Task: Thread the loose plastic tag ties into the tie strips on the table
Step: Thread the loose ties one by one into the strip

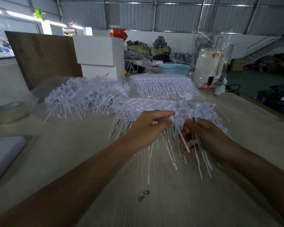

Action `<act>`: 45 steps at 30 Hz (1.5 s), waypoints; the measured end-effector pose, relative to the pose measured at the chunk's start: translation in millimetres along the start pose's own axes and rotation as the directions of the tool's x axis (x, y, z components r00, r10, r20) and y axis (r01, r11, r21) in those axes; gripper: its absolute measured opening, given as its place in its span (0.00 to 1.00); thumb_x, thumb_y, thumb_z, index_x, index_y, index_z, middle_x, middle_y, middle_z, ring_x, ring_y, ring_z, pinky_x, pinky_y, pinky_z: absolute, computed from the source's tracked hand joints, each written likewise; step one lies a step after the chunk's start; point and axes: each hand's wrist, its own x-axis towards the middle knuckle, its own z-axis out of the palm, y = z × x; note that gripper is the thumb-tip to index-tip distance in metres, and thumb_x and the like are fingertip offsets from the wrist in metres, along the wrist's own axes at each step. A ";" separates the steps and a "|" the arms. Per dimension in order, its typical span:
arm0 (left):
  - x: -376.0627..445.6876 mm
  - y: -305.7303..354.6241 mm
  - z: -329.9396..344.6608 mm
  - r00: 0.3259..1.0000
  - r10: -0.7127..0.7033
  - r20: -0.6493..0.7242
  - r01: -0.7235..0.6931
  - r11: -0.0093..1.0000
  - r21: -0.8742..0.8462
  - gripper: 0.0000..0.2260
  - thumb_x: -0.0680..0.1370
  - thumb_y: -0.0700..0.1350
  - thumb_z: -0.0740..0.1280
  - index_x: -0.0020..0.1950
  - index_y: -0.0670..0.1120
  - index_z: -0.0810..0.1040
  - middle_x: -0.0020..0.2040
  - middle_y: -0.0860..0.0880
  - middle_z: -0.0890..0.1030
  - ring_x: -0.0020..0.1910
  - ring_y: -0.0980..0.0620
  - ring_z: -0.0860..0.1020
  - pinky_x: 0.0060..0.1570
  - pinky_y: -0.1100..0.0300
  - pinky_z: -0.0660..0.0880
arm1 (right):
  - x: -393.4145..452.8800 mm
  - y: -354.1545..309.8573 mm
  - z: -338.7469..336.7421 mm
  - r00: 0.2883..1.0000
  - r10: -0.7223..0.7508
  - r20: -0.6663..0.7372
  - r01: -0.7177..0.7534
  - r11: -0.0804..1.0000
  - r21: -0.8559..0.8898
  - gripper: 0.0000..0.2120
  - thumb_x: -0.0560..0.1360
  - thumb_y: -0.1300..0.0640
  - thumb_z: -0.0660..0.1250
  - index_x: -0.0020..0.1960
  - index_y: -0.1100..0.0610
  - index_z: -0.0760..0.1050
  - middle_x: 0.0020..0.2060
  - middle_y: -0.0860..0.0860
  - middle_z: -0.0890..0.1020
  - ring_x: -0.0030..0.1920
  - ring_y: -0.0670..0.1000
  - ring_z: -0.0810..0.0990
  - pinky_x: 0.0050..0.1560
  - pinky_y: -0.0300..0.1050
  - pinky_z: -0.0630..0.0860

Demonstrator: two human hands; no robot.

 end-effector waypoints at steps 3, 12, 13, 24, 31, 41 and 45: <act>-3.3 1.4 2.3 0.999 0.031 0.030 -0.033 0.999 0.039 0.14 0.82 0.43 0.66 0.67 0.52 0.80 0.59 0.54 0.82 0.56 0.62 0.78 0.53 0.70 0.72 | 0.8 2.4 -2.5 0.999 -0.001 0.039 0.002 1.000 -0.031 0.19 0.85 0.49 0.57 0.40 0.58 0.74 0.29 0.55 0.77 0.24 0.52 0.72 0.23 0.41 0.70; -6.5 0.3 2.6 0.994 0.099 0.042 -0.099 0.995 0.007 0.15 0.77 0.39 0.72 0.60 0.50 0.73 0.45 0.53 0.85 0.45 0.59 0.81 0.49 0.58 0.77 | 1.9 5.4 -5.0 0.995 0.091 0.041 -0.089 0.994 -0.059 0.20 0.78 0.41 0.64 0.30 0.46 0.74 0.26 0.46 0.63 0.24 0.45 0.59 0.22 0.36 0.57; -6.6 0.0 2.1 0.992 0.117 0.050 -0.118 0.993 0.017 0.15 0.77 0.38 0.72 0.60 0.50 0.72 0.45 0.52 0.85 0.44 0.59 0.81 0.47 0.59 0.77 | 1.3 4.7 -4.4 0.994 0.093 0.051 -0.088 0.992 -0.089 0.20 0.77 0.40 0.66 0.29 0.46 0.74 0.26 0.46 0.64 0.24 0.45 0.60 0.22 0.36 0.57; -12.3 6.3 5.3 0.967 0.256 -0.001 -0.227 0.858 0.460 0.14 0.75 0.44 0.72 0.60 0.51 0.77 0.53 0.56 0.81 0.54 0.58 0.76 0.50 0.58 0.74 | 2.4 4.6 -0.3 0.995 0.095 -0.003 -0.095 0.994 -0.044 0.14 0.81 0.50 0.64 0.39 0.55 0.76 0.26 0.47 0.63 0.23 0.45 0.58 0.21 0.36 0.56; -16.0 11.0 4.3 0.941 0.339 -0.014 -0.233 0.675 0.700 0.10 0.77 0.52 0.67 0.55 0.50 0.79 0.47 0.53 0.82 0.47 0.50 0.78 0.45 0.56 0.73 | 1.1 5.7 2.7 0.998 0.056 -0.042 -0.057 0.998 -0.017 0.15 0.81 0.51 0.64 0.38 0.55 0.76 0.25 0.48 0.63 0.23 0.45 0.58 0.21 0.36 0.57; -13.0 16.4 -1.7 0.953 0.236 0.191 -0.299 0.624 0.722 0.06 0.79 0.50 0.63 0.45 0.49 0.71 0.39 0.53 0.74 0.41 0.47 0.77 0.41 0.53 0.75 | -1.4 4.4 1.1 0.997 -0.083 0.006 0.082 0.969 -0.234 0.14 0.80 0.50 0.64 0.38 0.54 0.78 0.24 0.49 0.66 0.24 0.45 0.62 0.23 0.37 0.60; -8.5 12.5 -3.9 0.977 0.180 0.113 -0.212 0.835 0.508 0.06 0.79 0.49 0.66 0.52 0.49 0.81 0.43 0.52 0.82 0.41 0.54 0.80 0.42 0.55 0.78 | 1.6 3.5 0.5 0.997 0.013 -0.080 -0.020 0.997 -0.080 0.18 0.81 0.50 0.64 0.33 0.50 0.78 0.24 0.46 0.64 0.22 0.44 0.61 0.21 0.37 0.59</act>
